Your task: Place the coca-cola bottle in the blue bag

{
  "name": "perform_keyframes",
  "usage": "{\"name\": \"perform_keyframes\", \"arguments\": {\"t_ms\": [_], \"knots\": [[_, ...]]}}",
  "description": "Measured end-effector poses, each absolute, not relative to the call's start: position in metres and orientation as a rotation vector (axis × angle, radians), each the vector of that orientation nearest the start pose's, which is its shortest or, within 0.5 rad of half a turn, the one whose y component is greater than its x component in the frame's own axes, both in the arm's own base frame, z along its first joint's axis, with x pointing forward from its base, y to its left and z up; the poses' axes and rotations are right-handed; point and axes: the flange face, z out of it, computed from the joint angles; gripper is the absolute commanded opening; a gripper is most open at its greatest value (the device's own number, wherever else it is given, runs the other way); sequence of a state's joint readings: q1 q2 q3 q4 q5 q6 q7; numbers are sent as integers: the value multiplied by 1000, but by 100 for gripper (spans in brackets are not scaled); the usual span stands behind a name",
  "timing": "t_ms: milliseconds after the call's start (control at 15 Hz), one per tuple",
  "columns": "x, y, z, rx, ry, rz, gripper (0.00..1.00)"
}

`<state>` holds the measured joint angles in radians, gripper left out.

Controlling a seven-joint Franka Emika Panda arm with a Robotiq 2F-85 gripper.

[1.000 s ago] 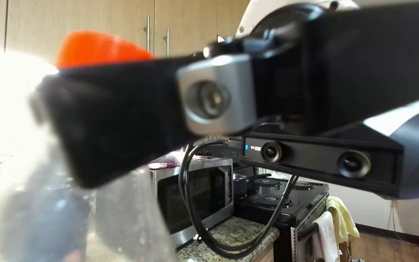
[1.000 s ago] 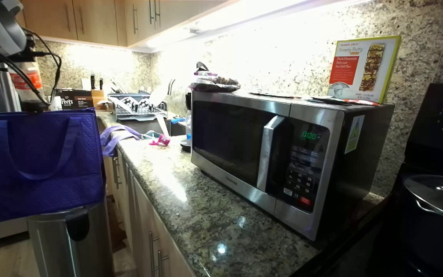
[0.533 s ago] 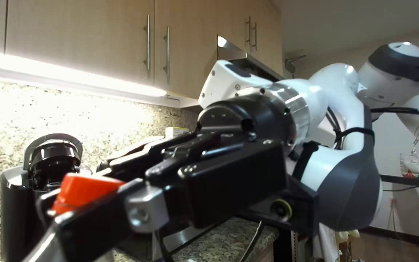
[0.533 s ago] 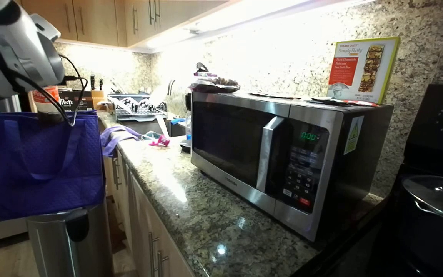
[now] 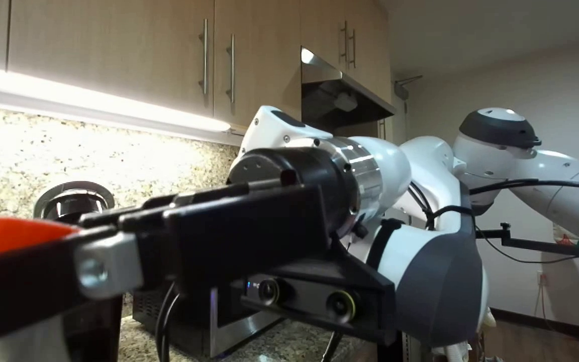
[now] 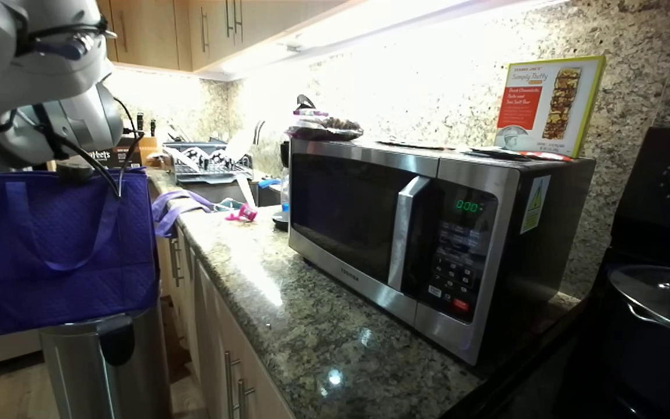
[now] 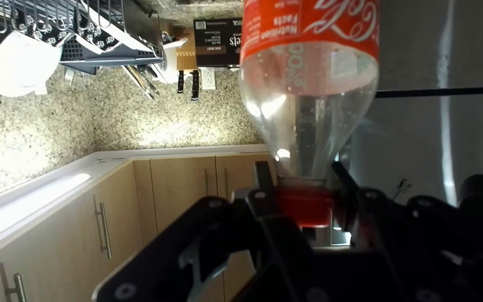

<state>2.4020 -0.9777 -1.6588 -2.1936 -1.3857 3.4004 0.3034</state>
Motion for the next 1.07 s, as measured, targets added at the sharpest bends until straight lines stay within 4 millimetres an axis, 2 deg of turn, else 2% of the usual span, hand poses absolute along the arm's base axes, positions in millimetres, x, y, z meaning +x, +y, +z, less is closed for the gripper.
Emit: {"name": "perform_keyframes", "arguments": {"t_ms": [333,533,800,1067], "knots": [[413,337,477,-1421,-1148,-1257,15],[411,337,481,-1404,-1141,-1261,15],[407,341,473,-1368,-1135,-1243,15],[396,360,456,-1344,-1157,-1187,15]]}}
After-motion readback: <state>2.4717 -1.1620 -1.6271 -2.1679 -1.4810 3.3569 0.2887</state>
